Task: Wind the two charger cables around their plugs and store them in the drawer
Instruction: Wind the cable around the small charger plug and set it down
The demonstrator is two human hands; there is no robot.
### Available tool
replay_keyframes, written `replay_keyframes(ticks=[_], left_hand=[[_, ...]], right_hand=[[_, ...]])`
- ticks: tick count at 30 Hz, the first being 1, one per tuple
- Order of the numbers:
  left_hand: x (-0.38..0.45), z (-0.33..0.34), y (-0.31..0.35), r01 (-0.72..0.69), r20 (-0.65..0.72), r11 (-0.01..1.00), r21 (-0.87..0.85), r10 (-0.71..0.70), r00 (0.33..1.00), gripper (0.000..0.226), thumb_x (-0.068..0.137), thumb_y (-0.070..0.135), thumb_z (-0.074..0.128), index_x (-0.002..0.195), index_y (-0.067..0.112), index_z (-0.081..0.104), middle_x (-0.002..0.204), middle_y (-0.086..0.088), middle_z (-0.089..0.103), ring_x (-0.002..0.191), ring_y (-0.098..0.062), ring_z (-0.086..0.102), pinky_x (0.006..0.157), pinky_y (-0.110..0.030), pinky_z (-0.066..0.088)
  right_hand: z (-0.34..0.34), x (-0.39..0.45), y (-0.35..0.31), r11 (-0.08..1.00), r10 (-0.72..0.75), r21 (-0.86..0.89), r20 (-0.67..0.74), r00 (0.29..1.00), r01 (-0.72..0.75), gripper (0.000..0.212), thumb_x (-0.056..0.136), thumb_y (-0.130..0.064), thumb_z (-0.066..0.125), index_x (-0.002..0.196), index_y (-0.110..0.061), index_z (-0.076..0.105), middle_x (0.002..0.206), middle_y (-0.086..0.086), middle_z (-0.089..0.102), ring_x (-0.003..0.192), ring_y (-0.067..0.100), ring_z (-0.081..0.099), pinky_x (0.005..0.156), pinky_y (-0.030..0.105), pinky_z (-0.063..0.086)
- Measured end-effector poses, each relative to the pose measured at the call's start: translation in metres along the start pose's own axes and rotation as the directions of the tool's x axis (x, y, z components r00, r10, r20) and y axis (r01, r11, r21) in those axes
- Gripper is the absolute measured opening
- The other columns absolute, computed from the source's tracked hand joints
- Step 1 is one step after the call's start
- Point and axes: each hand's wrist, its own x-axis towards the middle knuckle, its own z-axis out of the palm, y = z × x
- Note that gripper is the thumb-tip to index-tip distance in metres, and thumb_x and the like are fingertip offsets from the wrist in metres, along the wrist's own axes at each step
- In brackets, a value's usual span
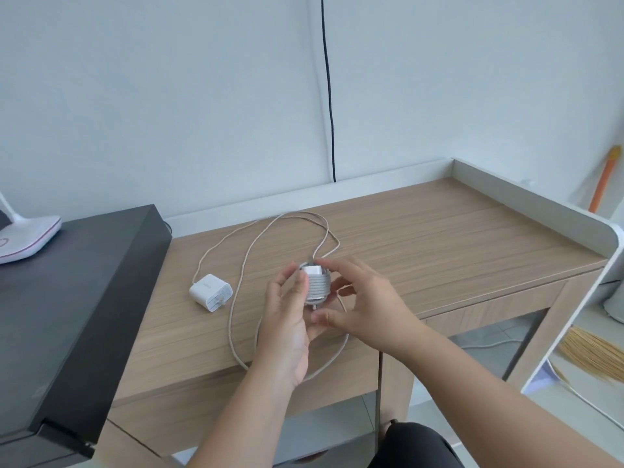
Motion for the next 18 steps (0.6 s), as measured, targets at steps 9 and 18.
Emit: replay_keyframes(ticks=[9,18], left_hand=[[0.003,-0.021,0.009,-0.084,0.067,0.956,0.28,0.068,0.995,0.046,0.088,0.049,0.052,0.127,0.025,0.055,0.131,0.003,0.061,0.117,-0.018,0.061,0.097,-0.042,0.049],[0.018,-0.093,0.052,-0.315,0.145,0.266,0.911,0.51,0.848,0.027,0.089,0.02,0.063,0.111,0.034,0.059,0.115,0.013,0.052,0.108,-0.007,0.048,0.093,-0.031,0.042]], right_hand=[[-0.009,0.023,0.019,0.984,-0.133,-0.136,-0.107,0.985,0.118,0.055,0.061,-0.032,0.085,0.113,-0.028,0.067,0.097,-0.009,0.06,0.086,-0.001,0.056,0.079,0.011,0.044],[-0.038,0.044,0.055,0.852,0.085,-0.518,-0.015,0.996,-0.081,0.054,0.069,-0.033,0.072,0.121,-0.03,0.056,0.106,-0.003,0.042,0.088,0.023,0.059,0.073,0.034,0.053]])
